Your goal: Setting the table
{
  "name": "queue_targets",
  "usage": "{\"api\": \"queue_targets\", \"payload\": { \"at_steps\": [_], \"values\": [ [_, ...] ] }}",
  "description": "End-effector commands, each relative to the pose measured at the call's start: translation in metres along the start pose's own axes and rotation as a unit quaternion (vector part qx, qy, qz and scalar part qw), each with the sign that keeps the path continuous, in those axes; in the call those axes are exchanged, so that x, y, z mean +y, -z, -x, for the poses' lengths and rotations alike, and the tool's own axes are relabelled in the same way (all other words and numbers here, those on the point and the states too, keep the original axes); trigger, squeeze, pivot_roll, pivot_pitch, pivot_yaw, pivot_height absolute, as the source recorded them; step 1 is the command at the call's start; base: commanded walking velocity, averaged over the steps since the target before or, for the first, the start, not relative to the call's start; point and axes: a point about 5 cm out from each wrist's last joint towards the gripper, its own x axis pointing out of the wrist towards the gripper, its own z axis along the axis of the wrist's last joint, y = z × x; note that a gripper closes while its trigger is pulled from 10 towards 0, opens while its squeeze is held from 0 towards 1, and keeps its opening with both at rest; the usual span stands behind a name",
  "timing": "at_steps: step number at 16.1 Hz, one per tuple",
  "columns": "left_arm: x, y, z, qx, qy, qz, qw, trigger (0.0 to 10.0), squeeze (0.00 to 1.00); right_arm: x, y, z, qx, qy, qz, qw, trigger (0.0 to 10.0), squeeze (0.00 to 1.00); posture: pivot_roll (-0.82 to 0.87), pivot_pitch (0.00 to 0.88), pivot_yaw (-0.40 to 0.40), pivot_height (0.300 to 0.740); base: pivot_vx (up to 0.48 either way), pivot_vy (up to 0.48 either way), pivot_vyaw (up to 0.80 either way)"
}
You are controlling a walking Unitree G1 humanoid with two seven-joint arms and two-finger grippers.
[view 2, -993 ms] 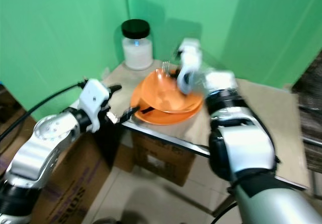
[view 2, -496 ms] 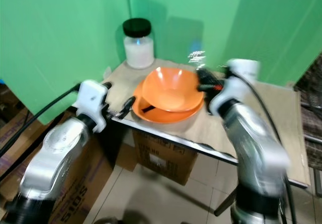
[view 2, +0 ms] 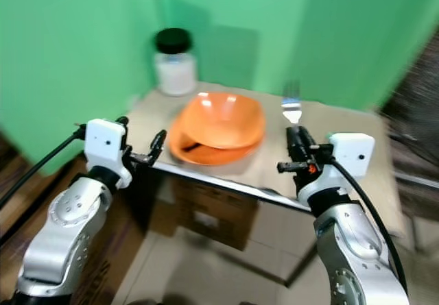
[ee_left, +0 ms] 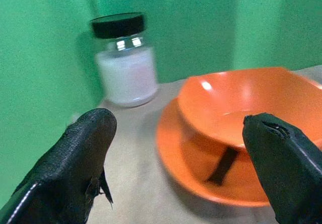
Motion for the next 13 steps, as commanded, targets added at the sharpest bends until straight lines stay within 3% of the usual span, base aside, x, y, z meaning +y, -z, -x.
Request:
{"api": "queue_targets", "payload": {
  "at_steps": [1,4,6,8,9,13],
  "values": [
    [0.002,0.001,-0.002,0.007,-0.010,-0.011,1.000,10.0,0.00,0.008,-0.002,-0.003,-0.004,-0.007,0.011,1.000,10.0,0.00,0.00,0.000,0.006,0.740,0.000,0.000,-0.80],
    [0.004,0.001,-0.007,0.014,-0.007,-0.032,0.999,10.0,0.00,0.002,0.001,-0.006,-0.001,0.021,0.025,0.999,10.0,0.00,-0.01,0.000,-0.018,0.740,0.000,0.000,-0.80],
    [0.004,0.001,-0.006,0.017,-0.015,-0.005,1.000,10.0,0.00,-0.002,-0.004,-0.010,-0.007,0.021,0.021,1.000,10.0,0.00,-0.02,0.000,-0.012,0.740,0.000,0.000,-0.78],
    [-0.009,0.001,-0.011,0.007,0.005,0.039,0.999,10.0,0.00,-0.010,-0.006,-0.011,-0.013,0.013,0.025,1.000,10.0,0.00,-0.02,0.000,0.017,0.740,0.000,0.000,-0.78],
    [-0.007,-0.004,-0.015,0.011,0.016,0.049,0.999,10.0,0.00,-0.008,-0.008,-0.008,-0.010,0.020,0.031,0.999,10.0,0.00,-0.04,0.000,0.022,0.740,0.000,0.000,-0.78],
    [0.010,-0.004,-0.020,0.011,-0.037,0.037,0.999,10.0,0.00,-0.003,-0.002,-0.006,-0.003,0.029,0.012,1.000,10.0,0.00,-0.06,0.000,0.007,0.740,0.000,0.000,-0.79]
  ]
}}
